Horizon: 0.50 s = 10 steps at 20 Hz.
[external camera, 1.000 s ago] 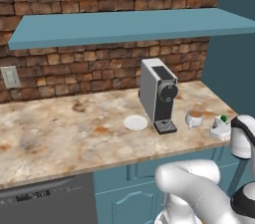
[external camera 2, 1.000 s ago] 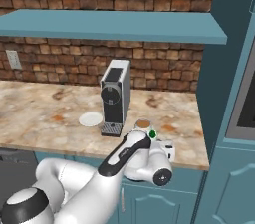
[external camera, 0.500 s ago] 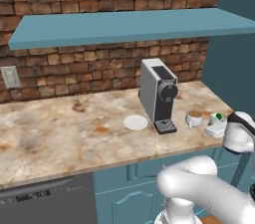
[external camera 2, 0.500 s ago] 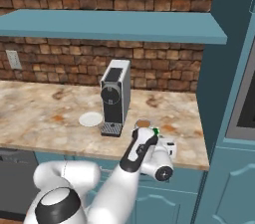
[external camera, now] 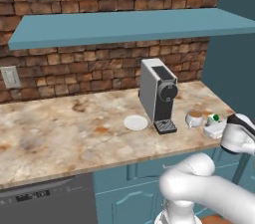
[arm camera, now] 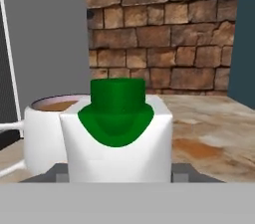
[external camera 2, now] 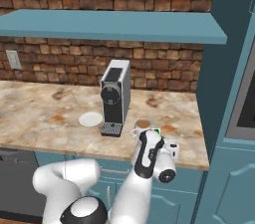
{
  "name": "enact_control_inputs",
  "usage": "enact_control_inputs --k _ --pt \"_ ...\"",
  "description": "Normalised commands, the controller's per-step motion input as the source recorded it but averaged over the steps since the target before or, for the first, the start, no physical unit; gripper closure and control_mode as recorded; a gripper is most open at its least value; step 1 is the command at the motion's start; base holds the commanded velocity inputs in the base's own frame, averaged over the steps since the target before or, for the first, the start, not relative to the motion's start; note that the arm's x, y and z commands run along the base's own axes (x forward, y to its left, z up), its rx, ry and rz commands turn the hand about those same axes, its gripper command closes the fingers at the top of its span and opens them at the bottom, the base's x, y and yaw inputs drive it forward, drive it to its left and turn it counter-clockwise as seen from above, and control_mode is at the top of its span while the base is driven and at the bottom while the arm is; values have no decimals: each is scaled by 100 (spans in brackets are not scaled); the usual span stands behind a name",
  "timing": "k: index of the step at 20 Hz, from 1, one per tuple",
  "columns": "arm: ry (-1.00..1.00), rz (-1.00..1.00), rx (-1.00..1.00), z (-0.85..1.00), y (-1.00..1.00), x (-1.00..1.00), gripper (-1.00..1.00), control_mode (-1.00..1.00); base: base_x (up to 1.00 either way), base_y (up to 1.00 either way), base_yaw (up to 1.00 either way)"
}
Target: Take a sugar cube from the saucer and place it inside the coffee. Then, grab milk from the fridge and place it next to the coffee on the counter to sweeten the coffee.
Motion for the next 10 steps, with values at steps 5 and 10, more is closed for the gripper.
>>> enact_control_inputs --k 5,10 --pt "-3 0 0 -8 -5 23 -100 -100 0 0 0" --pt "-9 0 -1 3 0 -17 -100 -100 0 0 0"
